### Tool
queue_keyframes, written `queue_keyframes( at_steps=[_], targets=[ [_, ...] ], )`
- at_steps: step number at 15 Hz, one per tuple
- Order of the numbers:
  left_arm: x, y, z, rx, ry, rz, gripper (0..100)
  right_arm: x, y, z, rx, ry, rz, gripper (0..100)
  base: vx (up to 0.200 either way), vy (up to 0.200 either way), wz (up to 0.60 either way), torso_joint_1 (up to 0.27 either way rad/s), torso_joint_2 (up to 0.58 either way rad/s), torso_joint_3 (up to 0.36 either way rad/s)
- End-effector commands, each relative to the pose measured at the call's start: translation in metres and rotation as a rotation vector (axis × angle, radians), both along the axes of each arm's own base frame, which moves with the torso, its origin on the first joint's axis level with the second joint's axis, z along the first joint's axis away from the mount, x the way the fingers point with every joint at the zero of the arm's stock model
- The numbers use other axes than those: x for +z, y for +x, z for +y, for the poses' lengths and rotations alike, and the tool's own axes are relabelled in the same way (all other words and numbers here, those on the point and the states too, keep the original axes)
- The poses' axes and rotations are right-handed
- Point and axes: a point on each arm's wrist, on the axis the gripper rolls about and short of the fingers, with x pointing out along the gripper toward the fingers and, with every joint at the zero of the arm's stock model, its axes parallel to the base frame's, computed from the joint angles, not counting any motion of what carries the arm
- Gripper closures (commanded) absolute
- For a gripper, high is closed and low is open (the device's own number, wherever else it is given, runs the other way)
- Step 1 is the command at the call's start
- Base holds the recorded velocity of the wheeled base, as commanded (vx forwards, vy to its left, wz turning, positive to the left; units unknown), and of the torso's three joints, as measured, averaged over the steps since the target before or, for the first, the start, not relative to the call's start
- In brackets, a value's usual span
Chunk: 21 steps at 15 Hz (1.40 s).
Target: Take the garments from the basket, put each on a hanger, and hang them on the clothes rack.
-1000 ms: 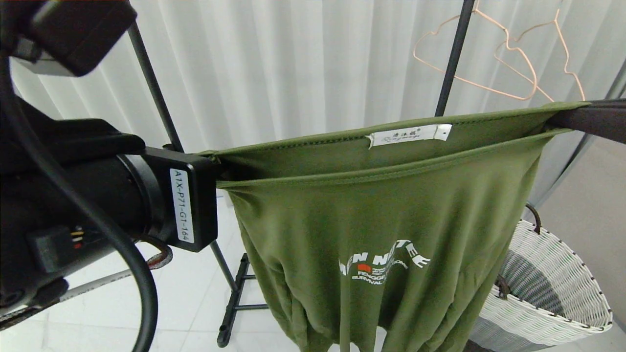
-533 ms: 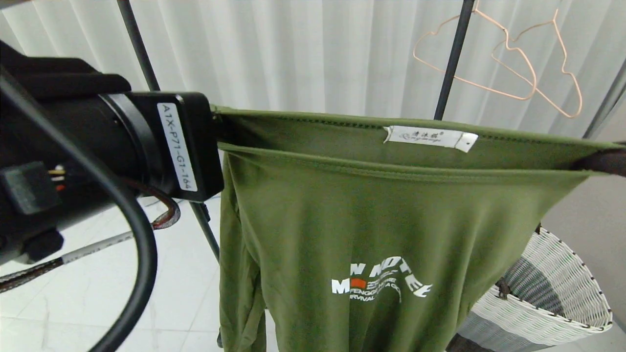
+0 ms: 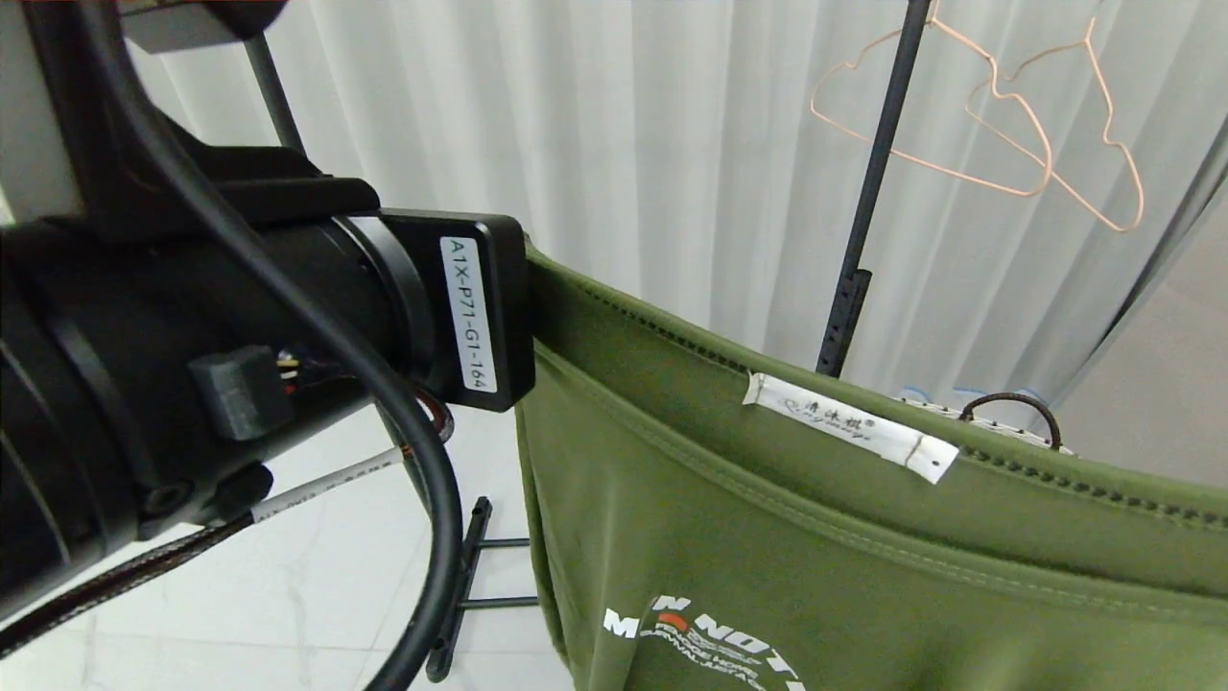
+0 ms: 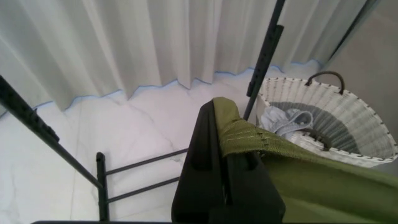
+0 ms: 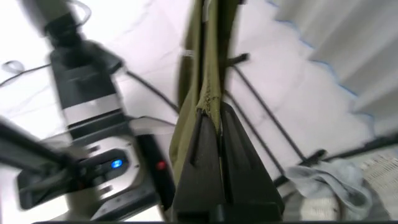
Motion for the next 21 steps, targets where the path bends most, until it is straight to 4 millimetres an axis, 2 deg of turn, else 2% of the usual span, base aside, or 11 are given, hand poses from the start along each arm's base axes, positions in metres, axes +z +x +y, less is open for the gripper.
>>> queue_keyframes(
  at_steps=[1, 4, 8, 11, 16, 18, 21],
  targets=[
    [-0.001, 0.001, -0.001, 0.002, 0.005, 0.002, 100, -0.002, -0.003, 0.003, 0.038, -0.008, 0.003, 100, 0.0, 0.0, 0.0, 0.0, 0.0, 0.0],
    [0.0, -0.003, 0.005, 0.0, 0.002, 0.0, 100, -0.001, -0.003, -0.001, 0.023, -0.002, 0.0, 100, 0.0, 0.0, 0.0, 0.0, 0.0, 0.0],
    [0.004, -0.028, 0.033, -0.059, 0.049, 0.023, 100, 0.002, 0.015, 0.0, -0.194, 0.016, -0.032, 100, 0.0, 0.0, 0.0, 0.0, 0.0, 0.0],
    [0.001, -0.053, 0.048, -0.163, 0.08, 0.034, 100, 0.012, 0.041, 0.021, -0.316, 0.127, -0.072, 100, 0.0, 0.0, 0.0, 0.0, 0.0, 0.0],
    [-0.023, -0.085, 0.046, -0.376, 0.151, 0.046, 100, 0.01, 0.073, 0.068, -0.339, 0.181, -0.097, 100, 0.0, 0.0, 0.0, 0.0, 0.0, 0.0],
    [-0.024, -0.093, 0.045, -0.429, 0.157, 0.043, 100, 0.009, 0.076, 0.074, -0.338, 0.186, -0.104, 100, 0.0, 0.0, 0.0, 0.0, 0.0, 0.0],
    [-0.023, -0.094, 0.047, -0.433, 0.152, 0.037, 100, 0.01, 0.074, 0.071, -0.333, 0.178, -0.12, 100, 0.0, 0.0, 0.0, 0.0, 0.0, 0.0]
  ],
)
